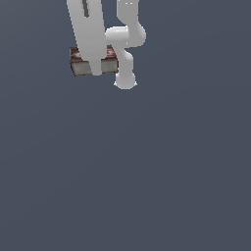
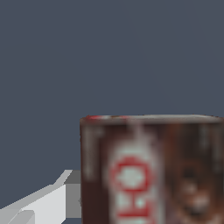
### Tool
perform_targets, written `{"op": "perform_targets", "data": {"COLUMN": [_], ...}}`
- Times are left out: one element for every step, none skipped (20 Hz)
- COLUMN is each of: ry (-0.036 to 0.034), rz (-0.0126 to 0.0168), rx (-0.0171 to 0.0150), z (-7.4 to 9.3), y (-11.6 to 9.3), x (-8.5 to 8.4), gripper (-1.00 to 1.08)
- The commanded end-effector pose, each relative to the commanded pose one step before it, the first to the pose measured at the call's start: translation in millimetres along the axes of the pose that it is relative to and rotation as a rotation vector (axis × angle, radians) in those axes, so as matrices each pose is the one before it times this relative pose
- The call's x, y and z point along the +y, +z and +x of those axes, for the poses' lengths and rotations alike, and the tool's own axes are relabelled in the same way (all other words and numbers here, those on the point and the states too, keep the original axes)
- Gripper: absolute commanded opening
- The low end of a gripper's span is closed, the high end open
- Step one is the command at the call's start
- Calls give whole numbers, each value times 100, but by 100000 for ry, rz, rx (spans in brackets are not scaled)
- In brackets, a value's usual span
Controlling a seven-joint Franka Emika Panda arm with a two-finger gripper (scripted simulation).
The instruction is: Pick up the object and move it to a goal position.
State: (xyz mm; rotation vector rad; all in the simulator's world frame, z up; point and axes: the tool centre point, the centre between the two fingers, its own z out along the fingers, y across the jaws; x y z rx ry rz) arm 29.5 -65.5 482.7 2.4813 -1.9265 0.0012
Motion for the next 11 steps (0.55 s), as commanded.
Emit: {"op": "perform_targets", "data": {"ry": [-35, 0, 0, 0, 0, 0, 15, 0, 0, 0, 0], "rz": [-58, 0, 0, 0, 0, 0, 20, 0, 0, 0, 0], "rx": [-17, 0, 0, 0, 0, 0, -64, 0, 0, 0, 0], "z": [148, 47, 41, 35, 29, 24, 60, 15, 10, 6, 2], "y": [-682, -200, -174, -149, -126, -105, -81, -64, -45, -27, -9], "x": [-125, -41, -37, -33, -29, -25, -8, -16, -12, -7, -2], "gripper": [-100, -100, -100, -100, -100, -100, -100, -100, -100, -100, -100]}}
